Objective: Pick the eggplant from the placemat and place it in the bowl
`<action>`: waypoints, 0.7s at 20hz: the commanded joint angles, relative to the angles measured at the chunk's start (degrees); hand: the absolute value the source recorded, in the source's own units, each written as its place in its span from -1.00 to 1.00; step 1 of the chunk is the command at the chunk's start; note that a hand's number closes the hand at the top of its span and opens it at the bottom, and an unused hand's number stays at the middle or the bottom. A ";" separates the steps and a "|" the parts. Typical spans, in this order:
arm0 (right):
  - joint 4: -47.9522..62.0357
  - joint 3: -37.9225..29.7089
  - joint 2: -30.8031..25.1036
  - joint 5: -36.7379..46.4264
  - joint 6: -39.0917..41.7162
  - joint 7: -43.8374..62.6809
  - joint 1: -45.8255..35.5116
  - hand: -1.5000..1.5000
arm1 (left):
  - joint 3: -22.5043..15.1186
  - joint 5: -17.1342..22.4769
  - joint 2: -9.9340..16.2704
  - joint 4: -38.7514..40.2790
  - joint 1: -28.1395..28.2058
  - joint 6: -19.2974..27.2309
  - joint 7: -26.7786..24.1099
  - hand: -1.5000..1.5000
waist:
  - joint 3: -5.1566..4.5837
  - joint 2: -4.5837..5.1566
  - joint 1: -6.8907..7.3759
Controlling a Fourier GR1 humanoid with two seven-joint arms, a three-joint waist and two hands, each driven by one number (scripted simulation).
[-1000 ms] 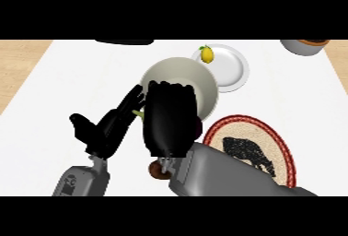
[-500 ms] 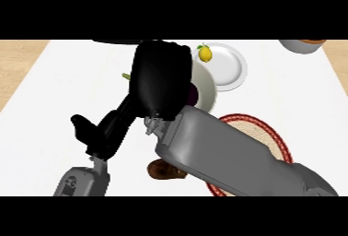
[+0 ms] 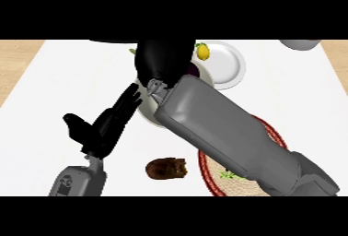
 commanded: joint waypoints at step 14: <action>33.44 -10.67 0.82 -2.38 -13.99 -2.58 1.80 1.00 | -0.21 -0.83 -0.60 -1.47 0.11 0.57 -0.43 0.00 | 0.13 0.93 0.13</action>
